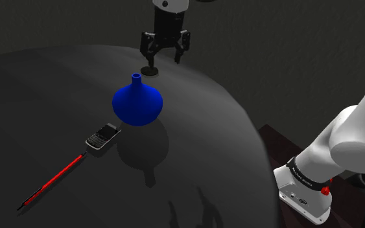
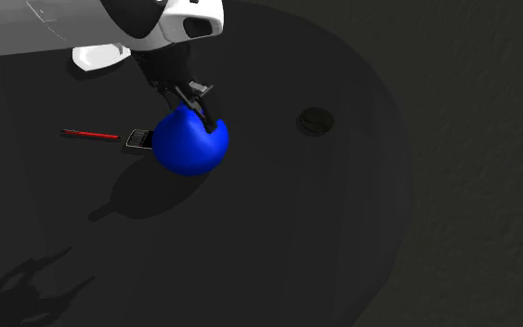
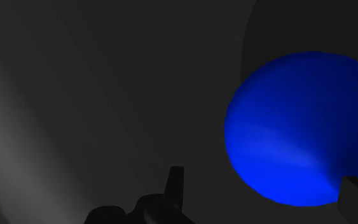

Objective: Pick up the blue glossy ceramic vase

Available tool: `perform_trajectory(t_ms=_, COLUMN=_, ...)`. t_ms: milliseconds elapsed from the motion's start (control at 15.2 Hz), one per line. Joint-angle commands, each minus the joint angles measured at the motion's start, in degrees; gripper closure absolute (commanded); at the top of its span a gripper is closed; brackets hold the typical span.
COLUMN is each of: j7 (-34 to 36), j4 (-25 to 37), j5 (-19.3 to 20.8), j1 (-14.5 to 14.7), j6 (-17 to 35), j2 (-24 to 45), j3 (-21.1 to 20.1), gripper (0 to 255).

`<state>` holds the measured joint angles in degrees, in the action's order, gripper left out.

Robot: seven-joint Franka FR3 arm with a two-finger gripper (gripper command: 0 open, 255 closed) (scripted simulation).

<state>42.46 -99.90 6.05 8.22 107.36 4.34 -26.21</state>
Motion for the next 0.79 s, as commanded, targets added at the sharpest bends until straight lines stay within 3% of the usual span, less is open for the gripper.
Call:
perform_trajectory(t_ms=0, j7=2.9, j4=4.96, j5=2.36, j1=1.69, j6=-0.73, j2=4.94, j3=-1.02, gripper=0)
perform_trajectory(t_ms=330, j7=7.56, j4=18.74, j5=7.65, j1=6.95, j6=-4.3, j2=16.59, j3=-1.62, gripper=0)
perform_trajectory(t_ms=726, j7=8.05, j4=14.23, j5=7.85, j1=6.61, j6=0.24, j2=16.66, j3=-1.32, gripper=0)
